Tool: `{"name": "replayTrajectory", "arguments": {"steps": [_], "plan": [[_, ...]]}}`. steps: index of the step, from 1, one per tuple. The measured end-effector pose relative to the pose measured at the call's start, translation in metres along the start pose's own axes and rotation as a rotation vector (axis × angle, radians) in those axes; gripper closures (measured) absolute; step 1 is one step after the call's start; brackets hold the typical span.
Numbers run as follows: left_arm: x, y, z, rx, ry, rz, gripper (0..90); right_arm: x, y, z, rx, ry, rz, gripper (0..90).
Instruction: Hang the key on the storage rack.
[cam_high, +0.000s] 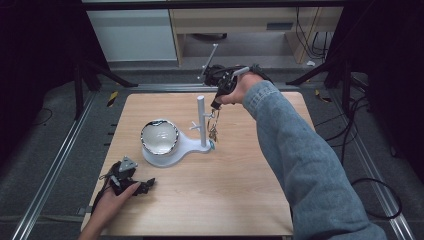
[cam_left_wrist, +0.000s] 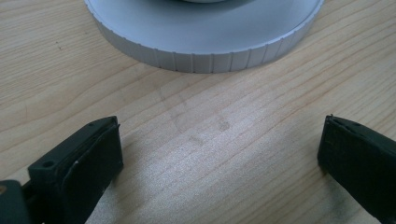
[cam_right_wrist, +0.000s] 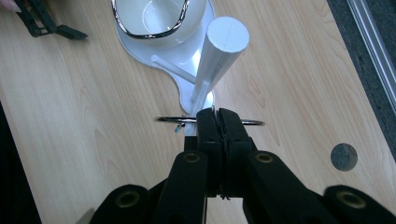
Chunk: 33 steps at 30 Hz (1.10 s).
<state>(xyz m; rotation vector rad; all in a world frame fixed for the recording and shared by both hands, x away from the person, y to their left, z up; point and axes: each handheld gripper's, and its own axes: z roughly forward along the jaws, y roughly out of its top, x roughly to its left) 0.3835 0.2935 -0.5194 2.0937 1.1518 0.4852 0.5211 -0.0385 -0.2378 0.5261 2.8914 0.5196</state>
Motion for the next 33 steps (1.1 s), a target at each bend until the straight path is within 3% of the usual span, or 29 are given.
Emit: {"name": "replayTrajectory", "arguments": {"steps": [19,33], "plan": [[0.0,0.0,0.0,0.0,0.0,0.0,0.0,-0.009,0.003,0.024,-0.012,0.038,0.016,88.4],[0.0,0.0,0.0,0.0,0.0,0.0,0.0,-0.011,0.005,0.032,-0.012,0.054,0.011,88.2]]}}
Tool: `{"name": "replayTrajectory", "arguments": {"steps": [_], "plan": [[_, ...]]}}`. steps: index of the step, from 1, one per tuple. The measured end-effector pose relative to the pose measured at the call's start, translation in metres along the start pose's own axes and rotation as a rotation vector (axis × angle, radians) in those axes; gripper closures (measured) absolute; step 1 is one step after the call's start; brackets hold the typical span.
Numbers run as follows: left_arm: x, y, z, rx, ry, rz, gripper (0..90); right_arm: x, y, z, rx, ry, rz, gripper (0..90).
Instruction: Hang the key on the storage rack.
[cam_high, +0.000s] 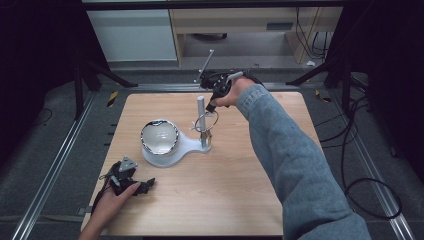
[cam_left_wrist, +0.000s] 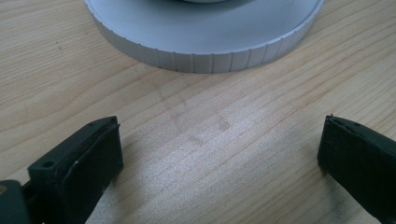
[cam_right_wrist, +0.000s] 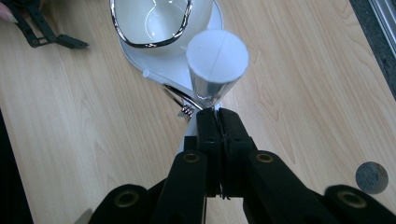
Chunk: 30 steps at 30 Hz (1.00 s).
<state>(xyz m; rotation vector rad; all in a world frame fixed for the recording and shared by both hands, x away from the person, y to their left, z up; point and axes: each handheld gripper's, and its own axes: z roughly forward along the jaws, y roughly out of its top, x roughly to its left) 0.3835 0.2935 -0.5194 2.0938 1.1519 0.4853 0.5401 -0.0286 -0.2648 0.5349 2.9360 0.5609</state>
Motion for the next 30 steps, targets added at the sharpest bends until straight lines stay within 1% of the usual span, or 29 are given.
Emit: {"name": "replayTrajectory", "arguments": {"steps": [1,7,10,13,14,21,22,25,29,30], "plan": [[0.0,0.0,0.0,0.0,0.0,0.0,0.0,0.0004,0.0002,0.0004,-0.002,0.001,0.008,88.2],[0.0,0.0,0.0,0.0,0.0,0.001,0.0,-0.0006,0.0003,0.0017,0.002,0.004,0.005,87.7],[0.0,0.0,0.0,0.0,0.0,0.0,0.0,-0.0015,-0.001,0.0023,0.007,0.002,0.002,85.3],[0.0,0.0,0.0,0.0,0.0,0.0,0.0,-0.0027,-0.0017,0.0019,0.008,-0.008,0.007,83.2],[0.0,0.0,0.0,0.0,0.0,0.0,0.0,-0.0034,-0.0024,0.001,0.006,-0.014,0.016,82.6],[0.0,0.0,0.0,0.0,0.0,0.0,0.0,-0.0056,-0.0045,-0.0015,0.0,-0.023,0.019,81.1],[0.0,0.0,0.0,0.0,0.0,0.0,0.0,-0.0062,-0.0053,-0.0025,0.0,-0.021,0.028,80.7],[0.0,0.0,0.0,0.0,0.0,0.0,0.0,-0.0073,-0.0061,-0.0032,-0.003,-0.026,0.032,79.8],[0.0,0.0,0.0,0.0,0.0,0.0,0.0,-0.009,-0.0082,-0.0057,-0.005,-0.032,0.039,77.8],[0.0,0.0,0.0,0.0,0.0,0.0,0.0,-0.0096,-0.0092,-0.0071,-0.007,-0.038,0.044,75.6]]}}
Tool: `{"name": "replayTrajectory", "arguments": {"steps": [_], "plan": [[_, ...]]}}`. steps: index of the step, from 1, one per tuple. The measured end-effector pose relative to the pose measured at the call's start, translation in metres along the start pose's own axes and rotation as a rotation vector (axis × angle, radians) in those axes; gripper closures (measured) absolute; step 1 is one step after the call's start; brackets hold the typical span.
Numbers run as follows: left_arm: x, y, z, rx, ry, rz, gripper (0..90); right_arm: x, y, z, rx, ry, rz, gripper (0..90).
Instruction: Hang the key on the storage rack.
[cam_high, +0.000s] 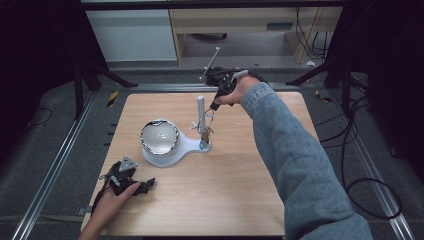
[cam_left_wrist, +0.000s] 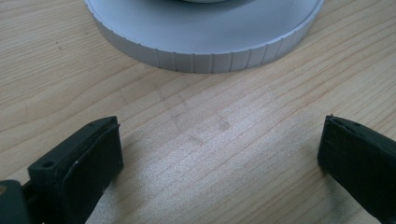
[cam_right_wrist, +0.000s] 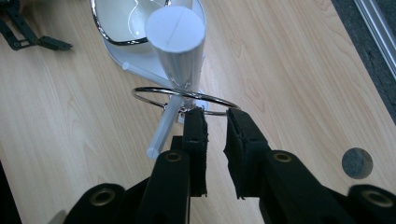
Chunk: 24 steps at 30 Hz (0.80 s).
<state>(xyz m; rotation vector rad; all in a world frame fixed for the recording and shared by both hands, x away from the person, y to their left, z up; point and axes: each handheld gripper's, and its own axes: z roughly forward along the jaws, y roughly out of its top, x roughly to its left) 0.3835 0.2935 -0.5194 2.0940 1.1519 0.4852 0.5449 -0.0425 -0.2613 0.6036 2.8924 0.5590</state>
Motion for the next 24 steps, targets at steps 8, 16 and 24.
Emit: {"name": "replayTrajectory", "arguments": {"steps": [8,16,24], "plan": [[0.0,0.0,0.0,0.0,0.0,0.0,0.0,-0.003,-0.004,-0.004,-0.002,-0.018,0.013,65.9],[0.0,0.0,0.0,0.0,0.0,0.0,0.0,-0.005,-0.008,-0.006,-0.016,-0.054,0.01,54.1],[0.0,0.0,0.0,0.0,0.0,0.0,0.0,-0.008,-0.013,-0.01,-0.051,-0.093,0.019,37.1]]}}
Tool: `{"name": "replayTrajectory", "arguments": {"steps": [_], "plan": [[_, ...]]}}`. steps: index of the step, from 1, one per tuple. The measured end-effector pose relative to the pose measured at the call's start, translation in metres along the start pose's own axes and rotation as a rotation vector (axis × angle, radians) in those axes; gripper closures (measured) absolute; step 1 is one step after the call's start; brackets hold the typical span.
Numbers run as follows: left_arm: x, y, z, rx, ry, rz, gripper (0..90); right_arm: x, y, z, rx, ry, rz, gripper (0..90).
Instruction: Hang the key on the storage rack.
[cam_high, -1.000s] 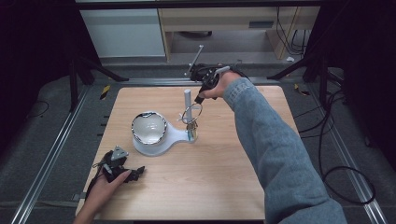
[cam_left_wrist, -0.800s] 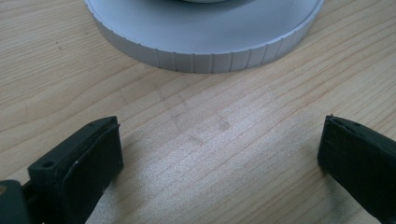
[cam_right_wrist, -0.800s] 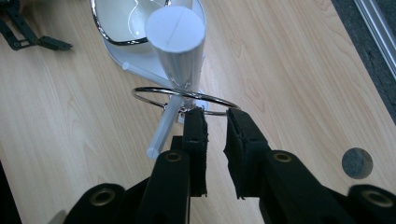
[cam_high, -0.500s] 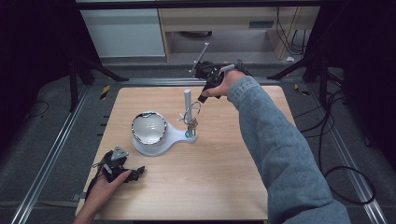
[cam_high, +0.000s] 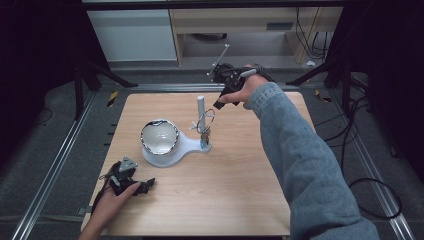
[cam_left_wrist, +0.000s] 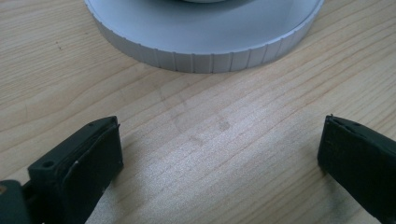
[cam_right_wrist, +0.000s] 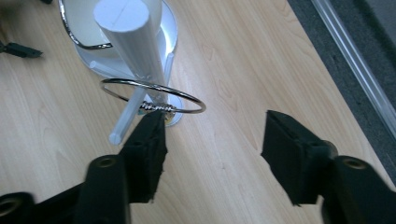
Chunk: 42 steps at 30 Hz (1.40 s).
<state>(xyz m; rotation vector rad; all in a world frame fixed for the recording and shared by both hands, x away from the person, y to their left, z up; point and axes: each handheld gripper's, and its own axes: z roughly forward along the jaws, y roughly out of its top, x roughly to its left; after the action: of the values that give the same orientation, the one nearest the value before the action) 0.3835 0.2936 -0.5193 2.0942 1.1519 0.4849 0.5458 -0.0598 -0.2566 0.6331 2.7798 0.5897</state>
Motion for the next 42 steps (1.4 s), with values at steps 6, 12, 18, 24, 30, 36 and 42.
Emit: {"name": "replayTrajectory", "arguments": {"steps": [6,12,18,24,30,36,42], "plan": [[0.0,0.0,0.0,0.0,0.0,0.0,0.0,-0.001,-0.009,-0.005,-0.056,-0.046,0.012,21.5],[0.0,0.0,0.0,0.0,0.0,0.002,0.0,-0.003,-0.023,-0.008,-0.122,-0.08,0.038,10.7],[0.0,0.0,0.0,0.0,0.0,0.001,0.0,-0.004,-0.04,-0.007,-0.168,-0.099,0.051,6.5],[0.0,0.0,0.0,0.0,0.0,0.001,0.0,-0.009,-0.057,-0.006,-0.183,-0.13,0.081,9.7],[0.0,0.0,0.0,-0.002,-0.001,0.001,0.0,-0.007,-0.076,-0.002,-0.21,-0.162,0.119,11.4],[0.0,0.0,0.0,-0.002,0.0,0.001,0.0,-0.002,-0.101,0.01,-0.207,-0.201,0.126,12.8],[0.0,0.0,0.0,0.001,-0.001,0.002,0.0,0.001,-0.122,0.023,-0.203,-0.223,0.133,15.3]]}}
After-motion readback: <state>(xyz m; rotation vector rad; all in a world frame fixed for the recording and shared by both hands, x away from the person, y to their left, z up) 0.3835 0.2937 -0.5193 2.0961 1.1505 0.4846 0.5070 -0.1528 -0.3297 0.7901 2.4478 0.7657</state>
